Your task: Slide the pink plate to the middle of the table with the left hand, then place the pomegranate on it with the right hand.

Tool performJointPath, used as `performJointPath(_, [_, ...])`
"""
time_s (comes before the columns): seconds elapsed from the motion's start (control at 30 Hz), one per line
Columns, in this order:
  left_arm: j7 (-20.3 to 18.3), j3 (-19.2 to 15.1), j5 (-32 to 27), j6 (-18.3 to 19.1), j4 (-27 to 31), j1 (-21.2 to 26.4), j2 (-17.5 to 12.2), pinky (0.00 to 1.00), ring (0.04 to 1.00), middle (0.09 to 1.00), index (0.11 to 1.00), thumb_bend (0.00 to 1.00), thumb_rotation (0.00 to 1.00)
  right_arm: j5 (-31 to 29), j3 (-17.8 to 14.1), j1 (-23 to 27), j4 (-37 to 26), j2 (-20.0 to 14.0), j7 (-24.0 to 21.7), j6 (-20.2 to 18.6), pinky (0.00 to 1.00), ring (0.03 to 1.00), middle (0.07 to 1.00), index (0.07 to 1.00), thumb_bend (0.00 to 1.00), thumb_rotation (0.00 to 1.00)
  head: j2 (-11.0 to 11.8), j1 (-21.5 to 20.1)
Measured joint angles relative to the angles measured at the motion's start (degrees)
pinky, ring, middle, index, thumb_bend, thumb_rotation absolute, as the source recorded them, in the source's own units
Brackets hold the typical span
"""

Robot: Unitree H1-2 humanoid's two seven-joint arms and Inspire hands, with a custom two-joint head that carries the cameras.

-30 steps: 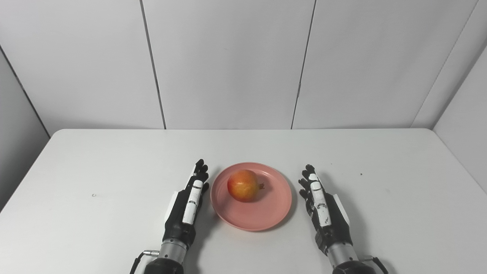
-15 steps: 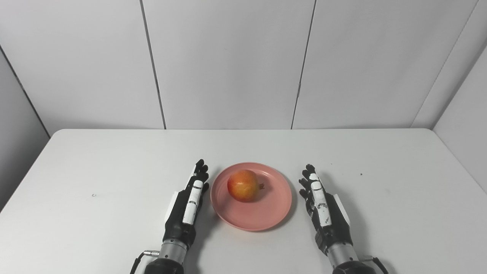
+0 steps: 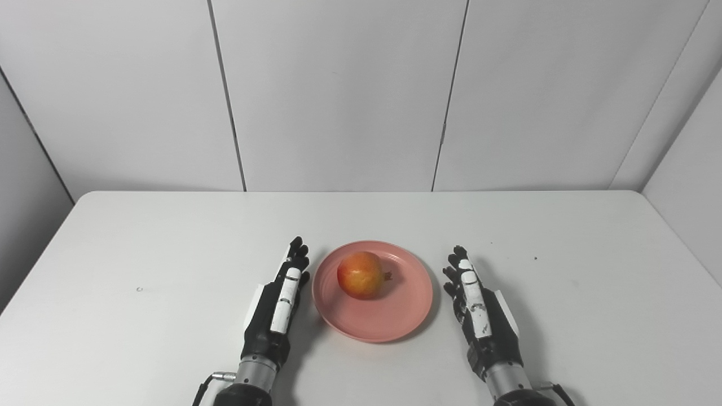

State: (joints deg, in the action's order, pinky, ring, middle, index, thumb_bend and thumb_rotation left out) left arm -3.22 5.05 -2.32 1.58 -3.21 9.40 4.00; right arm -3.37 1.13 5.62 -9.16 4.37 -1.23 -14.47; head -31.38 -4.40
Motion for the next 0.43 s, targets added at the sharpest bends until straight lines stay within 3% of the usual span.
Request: performJointPath(0.43, [-0.05,-0.24,-0.16,-0.05,-0.1,0.01,0.07,1.0,1.0,1.0,1.0,0.42,1.0,0.25,0.28,0.01,0.02,0.01,0.22,0.16,0.99,0.989,0.998,0.998,0.29,1.0,-0.09,0.0])
